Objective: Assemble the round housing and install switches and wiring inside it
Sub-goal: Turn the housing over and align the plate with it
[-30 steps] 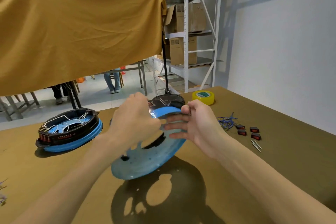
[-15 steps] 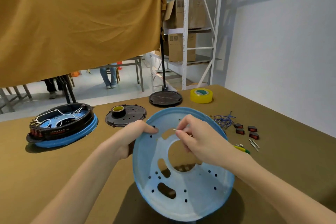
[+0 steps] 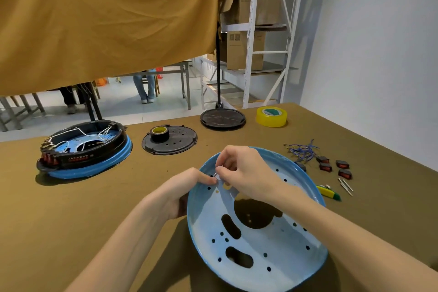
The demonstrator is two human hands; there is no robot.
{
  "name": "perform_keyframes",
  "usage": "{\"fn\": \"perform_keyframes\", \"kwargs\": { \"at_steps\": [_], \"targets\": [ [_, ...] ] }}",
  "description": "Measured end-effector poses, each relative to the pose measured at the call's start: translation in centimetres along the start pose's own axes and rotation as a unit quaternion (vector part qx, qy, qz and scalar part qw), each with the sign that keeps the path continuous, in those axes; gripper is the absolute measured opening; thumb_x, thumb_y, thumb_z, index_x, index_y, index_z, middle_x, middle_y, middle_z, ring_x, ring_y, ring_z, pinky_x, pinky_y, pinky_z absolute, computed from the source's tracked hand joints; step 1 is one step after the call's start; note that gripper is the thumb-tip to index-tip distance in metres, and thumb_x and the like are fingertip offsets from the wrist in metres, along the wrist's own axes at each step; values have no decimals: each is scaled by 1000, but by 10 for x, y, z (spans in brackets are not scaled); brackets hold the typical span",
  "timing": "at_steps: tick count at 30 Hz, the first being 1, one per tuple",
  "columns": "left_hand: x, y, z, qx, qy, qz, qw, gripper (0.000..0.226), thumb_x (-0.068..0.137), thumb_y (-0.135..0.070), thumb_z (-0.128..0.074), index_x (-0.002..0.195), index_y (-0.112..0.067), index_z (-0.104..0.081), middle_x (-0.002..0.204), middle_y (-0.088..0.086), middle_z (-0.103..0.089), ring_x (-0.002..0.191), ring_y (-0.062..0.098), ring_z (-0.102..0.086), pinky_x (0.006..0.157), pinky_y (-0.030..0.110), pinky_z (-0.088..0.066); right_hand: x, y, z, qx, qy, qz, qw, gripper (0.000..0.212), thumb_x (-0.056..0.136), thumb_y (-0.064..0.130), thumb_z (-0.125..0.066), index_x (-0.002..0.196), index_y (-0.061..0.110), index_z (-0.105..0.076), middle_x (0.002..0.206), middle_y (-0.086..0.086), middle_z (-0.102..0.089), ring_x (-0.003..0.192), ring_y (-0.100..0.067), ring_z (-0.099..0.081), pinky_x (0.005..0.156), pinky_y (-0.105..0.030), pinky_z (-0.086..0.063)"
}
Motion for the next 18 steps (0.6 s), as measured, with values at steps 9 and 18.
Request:
{"fn": "perform_keyframes", "kwargs": {
  "at_steps": [9,18],
  "targets": [
    [5,1,-1,-9,16,-20,1000,24,86,-15,-69,108,-5,-73,94,13,-79,72,24,-75,61,30,-58,9,7,-13,-71,23,57,996,16,92,13,-69,101,18,-82,92,5,-69,84,-8,-64,74,-22,-55],
    [6,5,-2,-2,38,-25,999,31,92,-14,-65,121,-4,-71,106,18,-78,81,28,-73,71,35,-60,12,-14,-21,55,50,-22,997,13,89,8,-71,94,12,-83,82,3,-78,78,-12,-74,73,-29,-64]
  ]
}}
Point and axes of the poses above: each hand's wrist, its own x-axis towards the middle knuckle, its own z-axis out of the back of the hand, y = z × x, the point moved 8 cm from there along x, towards the middle knuckle
